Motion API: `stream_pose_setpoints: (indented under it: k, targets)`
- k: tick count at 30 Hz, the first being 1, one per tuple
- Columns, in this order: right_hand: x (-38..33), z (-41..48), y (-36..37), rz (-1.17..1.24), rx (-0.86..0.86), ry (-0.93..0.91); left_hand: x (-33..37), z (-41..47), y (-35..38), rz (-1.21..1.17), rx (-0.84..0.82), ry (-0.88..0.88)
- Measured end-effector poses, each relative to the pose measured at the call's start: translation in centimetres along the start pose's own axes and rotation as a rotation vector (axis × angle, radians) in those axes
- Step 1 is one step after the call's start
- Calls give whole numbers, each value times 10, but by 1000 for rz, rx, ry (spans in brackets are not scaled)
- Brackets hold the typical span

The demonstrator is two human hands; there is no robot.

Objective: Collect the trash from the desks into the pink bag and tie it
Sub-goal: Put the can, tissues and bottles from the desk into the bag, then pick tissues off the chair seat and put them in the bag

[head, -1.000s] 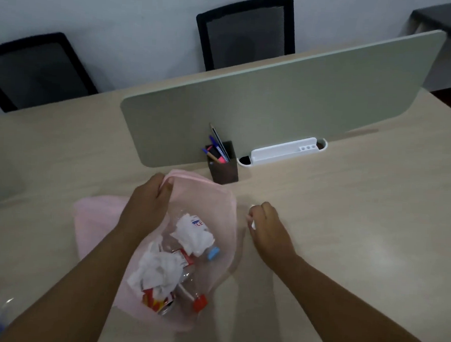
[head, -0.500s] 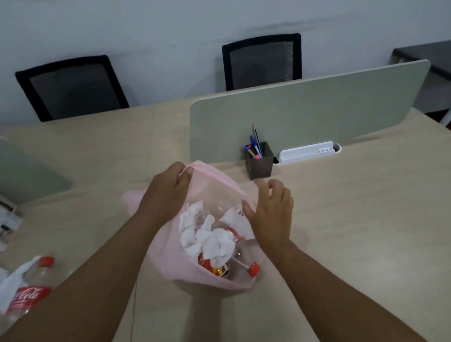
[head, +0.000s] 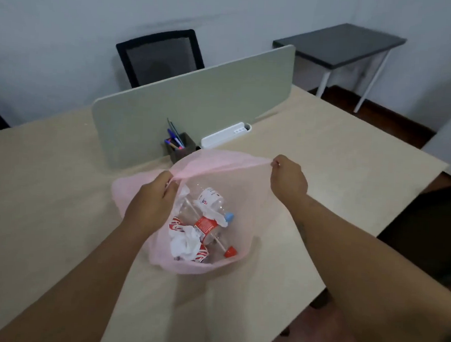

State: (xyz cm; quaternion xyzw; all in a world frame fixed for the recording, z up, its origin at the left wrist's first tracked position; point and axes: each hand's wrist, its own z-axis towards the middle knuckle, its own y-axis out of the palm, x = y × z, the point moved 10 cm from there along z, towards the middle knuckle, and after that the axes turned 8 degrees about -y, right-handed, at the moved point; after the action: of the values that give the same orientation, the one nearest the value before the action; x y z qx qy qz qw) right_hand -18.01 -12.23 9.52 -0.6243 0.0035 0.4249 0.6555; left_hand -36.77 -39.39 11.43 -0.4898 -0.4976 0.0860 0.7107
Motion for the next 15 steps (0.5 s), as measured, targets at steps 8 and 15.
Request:
stream_pose_setpoints:
  k: [8,15]
  targets:
    - [104,-9,-37,-29,-262,52,82,-2,97,25,-101,93]
    - [153,-109,-34,-365,-503,-18,116,-42,186,261,-192,198]
